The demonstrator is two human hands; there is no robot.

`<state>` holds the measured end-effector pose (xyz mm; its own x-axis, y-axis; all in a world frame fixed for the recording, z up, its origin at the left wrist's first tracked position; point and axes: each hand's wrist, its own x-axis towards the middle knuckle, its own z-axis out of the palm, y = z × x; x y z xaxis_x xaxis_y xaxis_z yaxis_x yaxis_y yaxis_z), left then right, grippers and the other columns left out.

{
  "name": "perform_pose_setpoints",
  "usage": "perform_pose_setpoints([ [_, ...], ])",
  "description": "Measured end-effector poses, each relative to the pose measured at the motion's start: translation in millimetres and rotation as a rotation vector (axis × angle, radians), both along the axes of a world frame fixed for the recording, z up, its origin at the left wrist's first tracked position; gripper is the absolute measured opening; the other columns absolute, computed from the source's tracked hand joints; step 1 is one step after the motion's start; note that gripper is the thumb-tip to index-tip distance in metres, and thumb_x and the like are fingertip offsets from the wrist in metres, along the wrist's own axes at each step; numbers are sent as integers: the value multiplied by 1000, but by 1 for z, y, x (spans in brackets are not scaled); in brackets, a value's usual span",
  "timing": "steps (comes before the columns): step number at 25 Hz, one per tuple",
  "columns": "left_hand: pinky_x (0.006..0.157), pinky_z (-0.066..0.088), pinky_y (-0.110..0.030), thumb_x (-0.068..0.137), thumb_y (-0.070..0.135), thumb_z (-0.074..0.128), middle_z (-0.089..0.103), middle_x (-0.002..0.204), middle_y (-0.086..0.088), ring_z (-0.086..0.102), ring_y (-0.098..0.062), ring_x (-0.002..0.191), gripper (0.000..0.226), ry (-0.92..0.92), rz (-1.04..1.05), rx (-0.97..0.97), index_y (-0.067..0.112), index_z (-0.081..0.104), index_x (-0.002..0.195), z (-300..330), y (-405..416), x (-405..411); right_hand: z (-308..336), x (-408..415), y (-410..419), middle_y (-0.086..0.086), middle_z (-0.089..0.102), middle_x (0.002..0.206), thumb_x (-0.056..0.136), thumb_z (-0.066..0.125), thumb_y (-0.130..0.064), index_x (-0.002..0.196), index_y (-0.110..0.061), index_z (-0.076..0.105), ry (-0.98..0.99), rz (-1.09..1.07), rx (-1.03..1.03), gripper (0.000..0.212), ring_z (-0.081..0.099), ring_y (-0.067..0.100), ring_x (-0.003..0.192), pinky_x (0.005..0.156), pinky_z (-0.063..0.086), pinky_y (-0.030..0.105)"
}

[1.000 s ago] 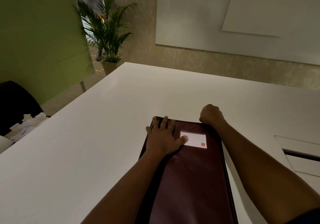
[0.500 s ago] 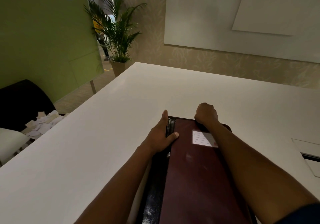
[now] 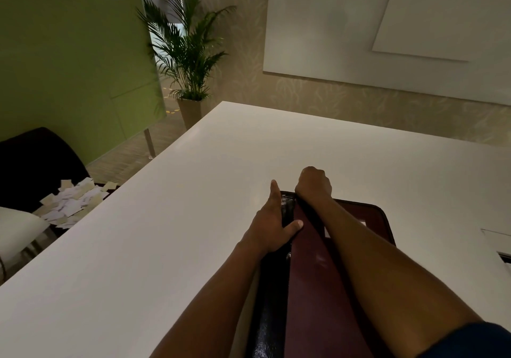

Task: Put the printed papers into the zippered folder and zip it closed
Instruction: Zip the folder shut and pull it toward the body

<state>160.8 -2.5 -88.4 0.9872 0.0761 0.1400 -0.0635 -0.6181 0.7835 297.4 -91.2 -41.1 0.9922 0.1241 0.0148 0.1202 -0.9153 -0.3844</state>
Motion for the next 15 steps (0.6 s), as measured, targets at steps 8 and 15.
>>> perform_pose_setpoints([
  [8, 104, 46, -35, 82, 50, 60, 40, 153, 6, 49, -18, 132, 117, -36, -18, -4, 28, -35, 146, -1, 1, 1, -5, 3, 32, 5, 61, 78, 77, 62, -8, 76, -10, 55, 26, 19, 77, 8, 57, 21, 66, 55, 41, 27],
  [15, 109, 42, -40, 85, 52, 57, 34, 157, -1, 40, -20, 140, 99, 10, -2, 61, 19, -2, 157, -1, 0, 4, -7, -12, 16, 4, 69, 81, 80, 58, -10, 81, -8, 68, -9, 127, 189, 10, 66, 23, 77, 64, 54, 32],
])
